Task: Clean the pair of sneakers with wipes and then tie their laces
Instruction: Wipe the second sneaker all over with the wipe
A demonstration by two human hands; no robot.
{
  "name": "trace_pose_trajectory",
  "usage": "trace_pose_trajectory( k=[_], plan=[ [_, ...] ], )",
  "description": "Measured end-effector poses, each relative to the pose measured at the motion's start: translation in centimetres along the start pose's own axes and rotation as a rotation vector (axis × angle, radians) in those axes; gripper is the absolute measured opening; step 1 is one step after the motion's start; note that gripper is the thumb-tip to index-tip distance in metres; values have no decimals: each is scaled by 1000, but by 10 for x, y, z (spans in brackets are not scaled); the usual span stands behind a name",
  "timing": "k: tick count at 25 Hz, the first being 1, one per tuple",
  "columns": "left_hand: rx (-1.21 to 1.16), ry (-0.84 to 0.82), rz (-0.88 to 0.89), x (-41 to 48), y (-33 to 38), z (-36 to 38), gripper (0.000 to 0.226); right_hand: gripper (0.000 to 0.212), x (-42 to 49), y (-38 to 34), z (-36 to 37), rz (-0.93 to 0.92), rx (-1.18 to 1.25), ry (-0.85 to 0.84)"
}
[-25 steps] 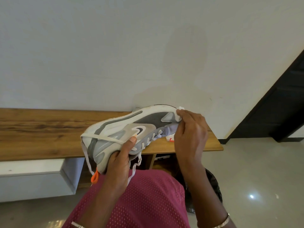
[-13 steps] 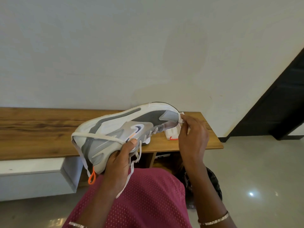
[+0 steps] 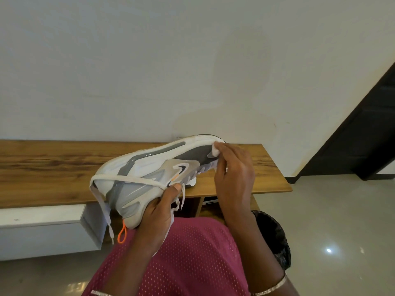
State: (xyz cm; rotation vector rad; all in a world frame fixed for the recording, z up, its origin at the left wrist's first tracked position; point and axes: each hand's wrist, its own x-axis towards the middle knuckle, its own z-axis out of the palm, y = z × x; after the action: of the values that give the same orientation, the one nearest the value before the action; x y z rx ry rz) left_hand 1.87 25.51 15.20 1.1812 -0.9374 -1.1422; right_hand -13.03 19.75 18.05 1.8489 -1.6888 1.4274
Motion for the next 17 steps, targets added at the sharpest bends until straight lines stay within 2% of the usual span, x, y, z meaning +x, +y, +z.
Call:
trace_pose_trajectory(
  k=[4, 7, 12, 14, 17],
  plan=[
    [6, -32, -35, -1, -1, 2, 18, 24, 7, 20, -3, 187, 10, 1],
    [-1, -58, -34, 1, -4, 2, 21, 23, 10, 4, 0, 160, 19, -8],
    [-9, -37, -41, 4, -11, -2, 25, 24, 0, -17, 7, 14, 55, -49],
    [8, -30, -20, 4, -11, -4, 29, 25, -1, -4, 6, 41, 46, -27],
    [42, -32, 6, 2, -9, -3, 33, 25, -2, 16, 4, 178, 23, 7]
  ],
)
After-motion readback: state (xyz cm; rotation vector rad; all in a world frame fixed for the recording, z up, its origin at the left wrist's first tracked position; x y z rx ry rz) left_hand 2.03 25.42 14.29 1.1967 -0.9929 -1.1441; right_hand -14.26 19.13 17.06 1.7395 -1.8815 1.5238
